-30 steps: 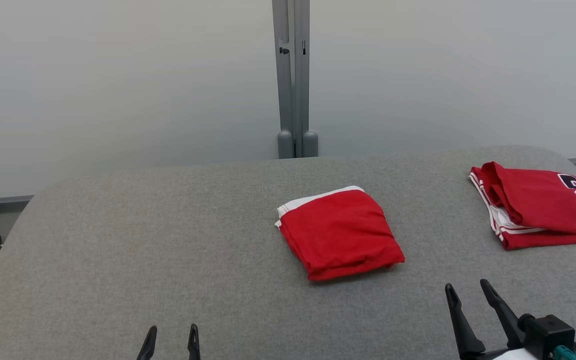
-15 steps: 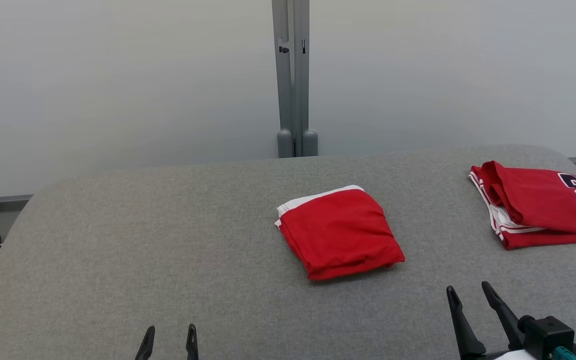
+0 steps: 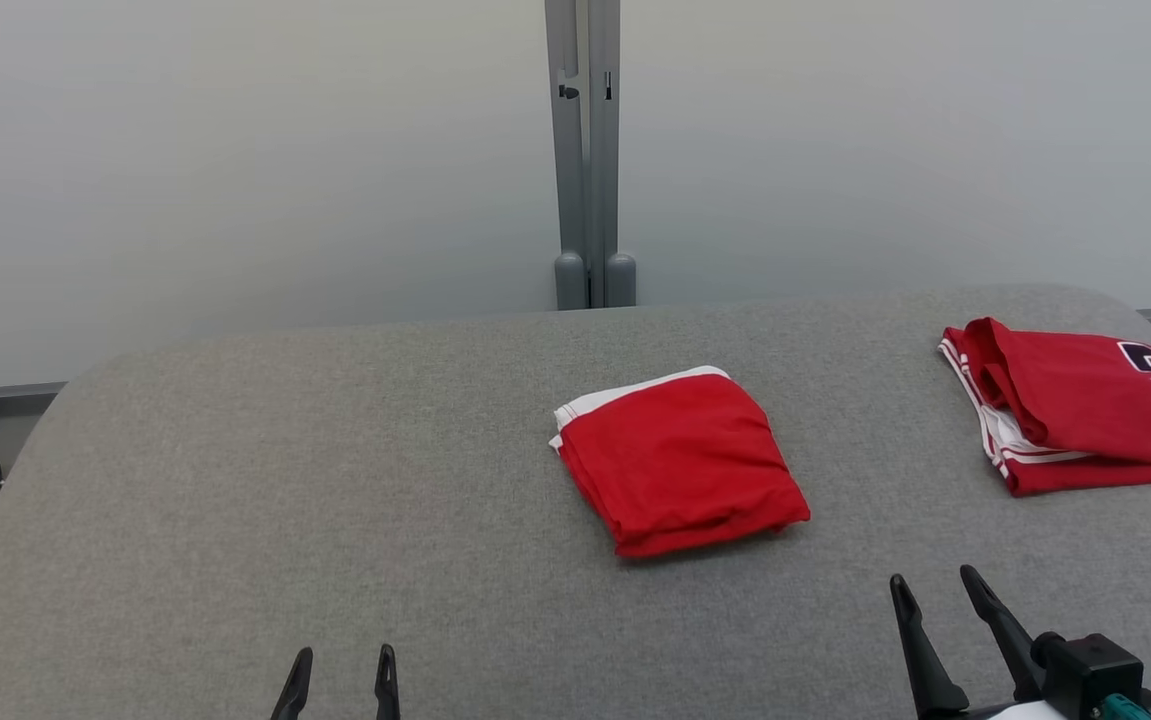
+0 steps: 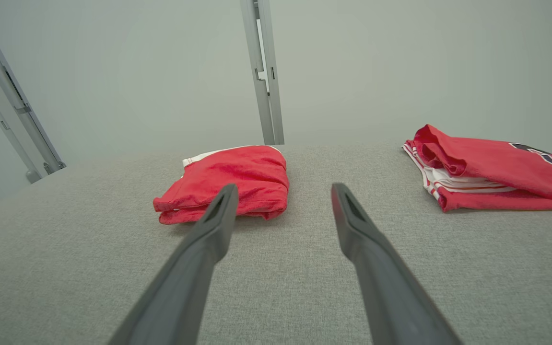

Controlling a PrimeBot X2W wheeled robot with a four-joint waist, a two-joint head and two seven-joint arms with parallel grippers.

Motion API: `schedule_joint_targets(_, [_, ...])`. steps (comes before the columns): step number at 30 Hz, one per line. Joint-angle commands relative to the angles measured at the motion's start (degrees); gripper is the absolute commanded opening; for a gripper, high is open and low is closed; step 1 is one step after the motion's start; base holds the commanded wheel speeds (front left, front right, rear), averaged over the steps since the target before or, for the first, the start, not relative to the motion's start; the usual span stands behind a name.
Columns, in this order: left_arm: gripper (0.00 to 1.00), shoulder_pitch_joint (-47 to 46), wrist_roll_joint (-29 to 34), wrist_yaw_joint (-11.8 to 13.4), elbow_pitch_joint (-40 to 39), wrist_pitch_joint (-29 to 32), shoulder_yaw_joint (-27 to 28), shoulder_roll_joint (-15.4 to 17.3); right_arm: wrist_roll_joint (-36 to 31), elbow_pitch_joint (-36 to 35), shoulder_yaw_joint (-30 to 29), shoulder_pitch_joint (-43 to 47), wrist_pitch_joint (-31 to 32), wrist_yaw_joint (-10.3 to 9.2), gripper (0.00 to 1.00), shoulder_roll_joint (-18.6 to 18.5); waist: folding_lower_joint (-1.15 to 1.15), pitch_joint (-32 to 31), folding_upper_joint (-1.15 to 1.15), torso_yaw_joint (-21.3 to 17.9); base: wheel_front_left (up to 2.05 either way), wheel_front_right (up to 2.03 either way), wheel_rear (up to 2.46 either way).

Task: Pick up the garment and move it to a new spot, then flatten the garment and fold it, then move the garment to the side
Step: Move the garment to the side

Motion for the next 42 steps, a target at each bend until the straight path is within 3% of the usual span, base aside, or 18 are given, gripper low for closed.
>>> schedule_joint_targets(1, [1.0, -0.8, 0.3, 0.2, 0.0, 0.0, 0.1, 0.1, -0.3, 0.2, 0.0, -0.3, -0.1, 0.01, 1.0, 0.0, 0.0, 0.1, 0.0, 0.0, 0.0, 0.0, 0.0])
schedule_joint_targets(15, [1.0, -2.1, 1.1, -0.4, -0.3, 0.0, -0.8, 0.1, -0.5, 0.6, -0.1, -1.1, -0.1, 0.01, 1.0, 0.0, 0.0, 3.1, 0.0, 0.8, 0.0, 0.0, 0.0])
schedule_joint_targets(24, [1.0, -4.0, 0.8, -0.6, -1.2, 0.0, -2.0, 0.1, 4.2, 7.5, 4.8, -7.2, -0.1, 0.0, 1.0, -1.7, 0.0, 6.7, 0.0, 2.1, 0.0, 0.0, 0.0])
schedule_joint_targets(29, [1.0, -5.7, 1.1, -0.9, -2.0, 0.0, -3.6, 0.1, 10.4, 14.4, 9.0, -15.1, 1.0, 0.0, 1.0, -4.4, 0.0, 9.1, 0.0, 3.1, 0.0, 0.0, 0.0])
schedule_joint_targets(37, [1.0, -10.1, 2.0, -1.8, -3.0, 0.0, -4.9, 0.1, 28.4, 19.4, 12.7, -30.1, 15.0, 0.01, 1.0, -11.0, 0.0, 15.9, 0.0, 5.6, 0.0, 0.0, 0.0])
schedule_joint_targets(42, [1.0, -12.5, 1.5, -2.2, -3.1, 0.0, -5.0, 0.1, 35.6, 20.9, 13.8, -37.6, 22.1, 0.01, 1.0, -14.4, 0.0, 20.3, 0.0, 6.9, 0.0, 0.0, 0.0])
